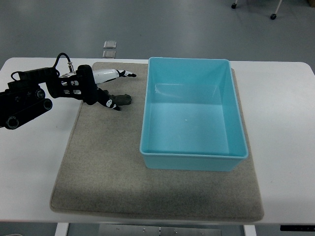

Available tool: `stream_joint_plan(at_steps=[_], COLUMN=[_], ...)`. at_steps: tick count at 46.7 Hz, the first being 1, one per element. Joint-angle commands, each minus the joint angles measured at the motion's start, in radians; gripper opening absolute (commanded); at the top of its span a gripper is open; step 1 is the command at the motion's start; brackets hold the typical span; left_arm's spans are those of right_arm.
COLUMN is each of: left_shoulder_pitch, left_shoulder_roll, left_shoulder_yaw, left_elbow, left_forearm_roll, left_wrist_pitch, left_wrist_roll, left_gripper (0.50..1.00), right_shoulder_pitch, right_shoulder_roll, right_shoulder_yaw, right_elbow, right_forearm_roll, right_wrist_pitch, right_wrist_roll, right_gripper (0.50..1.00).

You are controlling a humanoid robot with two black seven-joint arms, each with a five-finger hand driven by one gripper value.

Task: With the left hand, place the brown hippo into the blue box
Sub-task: 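Close the left hand fingers around the brown hippo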

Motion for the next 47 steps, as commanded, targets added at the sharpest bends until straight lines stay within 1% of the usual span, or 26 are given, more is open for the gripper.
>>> stream_joint_plan(at_steps=[1,8,10,16,17,18,22,24,27,29,31,35,47], left_shoulder_pitch=[0.001,-0.001,-0.001,0.004,0.004,0.004,0.001,-0.001,-0.004,-0.005,-0.005,-0.007,-0.01], left_shoulder_roll=[0.0,0.0,0.0,0.0,0.0,0.0,0.0,0.0,0.0,0.0,0.0,0.0,0.0], left_shoulder_yaw=[0.004,0.004,0.004,0.006,0.006,0.009,0.032,0.044,0.052,0.056,0.06,0.063,0.063], left_elbow=[0.0,0.002,0.003,0.002,0.002,0.002,0.002,0.002,0.002,0.002,0.002,0.002,0.002], left_forearm_roll=[0.018,0.067,0.068,0.07,0.07,0.07,0.07,0.07,0.07,0.071,0.07,0.07,0.07], left_wrist_pitch=[0.003,0.006,0.006,0.045,0.048,0.052,0.058,0.063,0.074,0.077,0.078,0.078,0.078], left_wrist_roll=[-0.002,-0.002,-0.002,-0.002,-0.002,-0.002,-0.002,-0.002,-0.002,-0.002,-0.002,-0.002,-0.002], left_gripper=[0.981,0.969,0.947,0.934,0.926,0.907,0.891,0.859,0.853,0.823,0.816,0.784,0.782], right_shoulder_pitch=[0.0,0.0,0.0,0.0,0.0,0.0,0.0,0.0,0.0,0.0,0.0,0.0,0.0], right_shoulder_roll=[0.0,0.0,0.0,0.0,0.0,0.0,0.0,0.0,0.0,0.0,0.0,0.0,0.0], right_shoulder_yaw=[-0.001,0.001,0.001,0.001,0.001,-0.001,-0.001,-0.001,-0.001,-0.001,-0.001,-0.001,0.001], right_elbow=[0.0,0.0,0.0,0.0,0.0,0.0,0.0,0.0,0.0,0.0,0.0,0.0,0.0], right_forearm_roll=[0.0,-0.001,-0.001,0.0,-0.001,-0.001,-0.001,-0.001,0.0,-0.001,-0.001,-0.001,-0.001], right_wrist_pitch=[0.0,0.0,0.0,0.0,0.0,0.0,0.0,0.0,0.0,0.0,0.0,0.0,0.0], right_wrist_roll=[0.0,0.0,0.0,0.0,0.0,0.0,0.0,0.0,0.0,0.0,0.0,0.0,0.0], right_gripper=[0.936,0.936,0.936,0.936,0.936,0.936,0.936,0.936,0.936,0.936,0.936,0.936,0.936])
